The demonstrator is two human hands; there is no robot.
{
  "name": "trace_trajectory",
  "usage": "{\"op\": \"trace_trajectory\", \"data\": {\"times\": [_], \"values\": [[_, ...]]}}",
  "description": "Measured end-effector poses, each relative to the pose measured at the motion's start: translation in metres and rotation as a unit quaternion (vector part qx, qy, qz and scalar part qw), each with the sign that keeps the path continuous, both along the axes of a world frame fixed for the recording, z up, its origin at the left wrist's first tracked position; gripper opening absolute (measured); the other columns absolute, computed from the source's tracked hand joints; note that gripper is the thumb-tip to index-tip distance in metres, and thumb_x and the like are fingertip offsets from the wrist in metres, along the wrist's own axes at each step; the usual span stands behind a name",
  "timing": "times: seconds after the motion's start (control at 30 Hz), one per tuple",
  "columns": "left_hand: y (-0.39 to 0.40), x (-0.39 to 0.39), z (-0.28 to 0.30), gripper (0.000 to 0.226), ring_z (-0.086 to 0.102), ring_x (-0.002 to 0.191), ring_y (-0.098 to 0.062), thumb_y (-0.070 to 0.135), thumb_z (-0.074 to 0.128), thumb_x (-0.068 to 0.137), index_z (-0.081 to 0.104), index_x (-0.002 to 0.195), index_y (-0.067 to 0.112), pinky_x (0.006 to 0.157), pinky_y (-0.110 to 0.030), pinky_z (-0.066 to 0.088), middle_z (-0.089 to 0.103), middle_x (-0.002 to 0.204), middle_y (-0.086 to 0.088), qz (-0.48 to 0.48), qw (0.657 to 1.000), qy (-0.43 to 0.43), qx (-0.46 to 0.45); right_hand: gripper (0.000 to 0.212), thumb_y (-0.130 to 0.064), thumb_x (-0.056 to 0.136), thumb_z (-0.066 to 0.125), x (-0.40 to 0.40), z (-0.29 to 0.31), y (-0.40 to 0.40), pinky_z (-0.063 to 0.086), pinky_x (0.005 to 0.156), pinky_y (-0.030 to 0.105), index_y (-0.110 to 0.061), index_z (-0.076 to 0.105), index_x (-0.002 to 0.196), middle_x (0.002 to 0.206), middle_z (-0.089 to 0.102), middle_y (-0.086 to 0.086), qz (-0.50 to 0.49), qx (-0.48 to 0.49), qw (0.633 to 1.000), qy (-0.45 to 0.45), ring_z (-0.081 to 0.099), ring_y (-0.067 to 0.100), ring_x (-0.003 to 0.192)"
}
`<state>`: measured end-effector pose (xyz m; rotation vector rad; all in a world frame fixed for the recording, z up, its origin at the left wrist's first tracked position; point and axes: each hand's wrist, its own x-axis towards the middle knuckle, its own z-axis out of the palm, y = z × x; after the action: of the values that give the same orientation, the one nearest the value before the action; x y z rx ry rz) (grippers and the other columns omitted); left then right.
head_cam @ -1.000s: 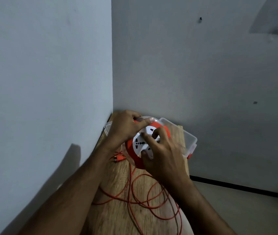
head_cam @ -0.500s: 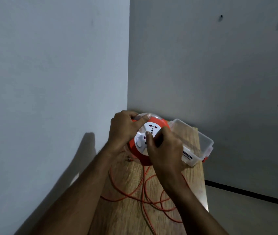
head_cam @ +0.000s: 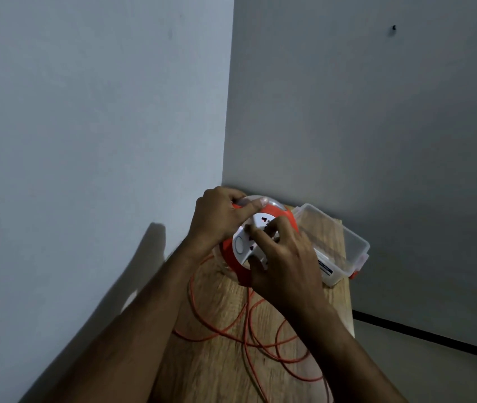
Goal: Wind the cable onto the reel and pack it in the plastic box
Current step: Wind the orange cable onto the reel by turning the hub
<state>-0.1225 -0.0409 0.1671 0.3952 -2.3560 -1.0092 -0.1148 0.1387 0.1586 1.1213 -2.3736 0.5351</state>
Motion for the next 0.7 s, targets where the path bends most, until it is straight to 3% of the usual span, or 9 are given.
{"op": "trace_trajectory", "data": {"times": [0.13,0.2,0.3,0.4,0.43,0.47,0.53,0.6,0.7], "values": [[0.005,-0.003,-0.002,0.065,0.067,0.069,-0.007,0.078,0.057,0.078,0.079,0.084,0.017,0.063,-0.029,0.056,0.075,0.075,0.005,0.0,1.0,0.006,-0.012,0.061,-0.041,0.072,0.086,-0.007,0.002,-0.002,0.061,0.07,0.035,-0.016,0.069,0.125,0.113,0.069,0.008,-0.02,-0.053,0.996,-0.065,0.069,0.025,0.09],[0.006,-0.005,-0.004,0.061,0.068,0.07,-0.006,0.075,0.06,0.08,0.08,0.085,0.017,0.065,-0.028,0.058,0.077,0.079,0.004,0.004,1.0,0.017,0.006,0.057,-0.049,0.077,0.08,-0.008,0.003,-0.006,0.062,0.072,0.03,-0.016,0.069,0.122,0.11,0.073,0.003,-0.05,-0.126,0.983,-0.12,0.071,0.018,0.09],[0.011,-0.009,-0.008,0.053,0.065,0.069,0.004,0.071,0.063,0.083,0.081,0.095,0.023,0.062,-0.013,0.048,0.079,0.089,0.008,0.004,0.999,0.026,0.025,0.055,-0.06,0.078,0.074,-0.008,0.002,-0.014,0.055,0.061,0.01,-0.019,0.061,0.112,0.099,0.068,-0.009,-0.115,-0.258,0.933,-0.221,0.067,0.004,0.084],[0.014,-0.013,-0.008,0.054,0.062,0.067,0.006,0.074,0.062,0.081,0.08,0.09,0.024,0.061,-0.011,0.043,0.078,0.085,0.01,0.016,0.999,0.036,0.0,0.046,-0.046,0.082,0.078,-0.01,0.003,-0.019,0.05,0.055,0.008,-0.02,0.049,0.104,0.089,0.062,-0.014,-0.138,-0.349,0.87,-0.321,0.067,-0.002,0.077],[0.015,-0.014,-0.007,0.055,0.062,0.066,0.006,0.075,0.061,0.081,0.08,0.089,0.024,0.061,-0.012,0.042,0.078,0.084,0.01,0.012,0.999,0.036,-0.001,0.039,-0.039,0.084,0.079,-0.01,0.005,-0.02,0.047,0.054,0.006,-0.019,0.049,0.098,0.083,0.061,-0.014,-0.145,-0.353,0.866,-0.324,0.066,-0.001,0.073],[0.015,-0.015,-0.008,0.054,0.061,0.066,0.007,0.074,0.062,0.081,0.08,0.089,0.024,0.061,-0.012,0.043,0.078,0.085,0.011,0.006,0.999,0.036,0.007,0.032,-0.033,0.086,0.078,-0.009,0.006,-0.019,0.044,0.053,0.005,-0.018,0.05,0.091,0.076,0.058,-0.014,-0.147,-0.337,0.884,-0.29,0.064,-0.001,0.069],[0.012,-0.016,-0.008,0.049,0.063,0.066,0.006,0.07,0.064,0.083,0.08,0.091,0.024,0.061,-0.009,0.044,0.077,0.085,0.013,-0.002,0.999,0.032,0.032,0.024,-0.021,0.086,0.079,-0.003,0.011,-0.01,0.039,0.052,0.004,-0.015,0.056,0.082,0.07,0.055,-0.017,-0.119,-0.269,0.946,-0.139,0.056,-0.002,0.059],[0.007,-0.017,-0.007,0.049,0.065,0.065,0.005,0.07,0.064,0.084,0.08,0.089,0.024,0.056,-0.004,0.041,0.072,0.075,0.019,-0.008,0.999,0.022,0.037,0.017,-0.014,0.084,0.078,0.0,0.01,0.003,0.04,0.066,0.005,-0.012,0.062,0.088,0.08,0.064,-0.006,-0.042,-0.199,0.979,-0.015,0.057,-0.002,0.067],[0.003,-0.02,-0.003,0.054,0.068,0.069,0.002,0.074,0.061,0.082,0.08,0.084,0.023,0.058,-0.013,0.048,0.072,0.071,0.017,-0.031,0.999,0.012,0.035,0.028,-0.01,0.081,0.076,0.001,0.011,0.017,0.058,0.086,0.041,-0.011,0.07,0.108,0.113,0.069,0.011,0.027,-0.063,0.998,0.018,0.066,0.028,0.104]]}}
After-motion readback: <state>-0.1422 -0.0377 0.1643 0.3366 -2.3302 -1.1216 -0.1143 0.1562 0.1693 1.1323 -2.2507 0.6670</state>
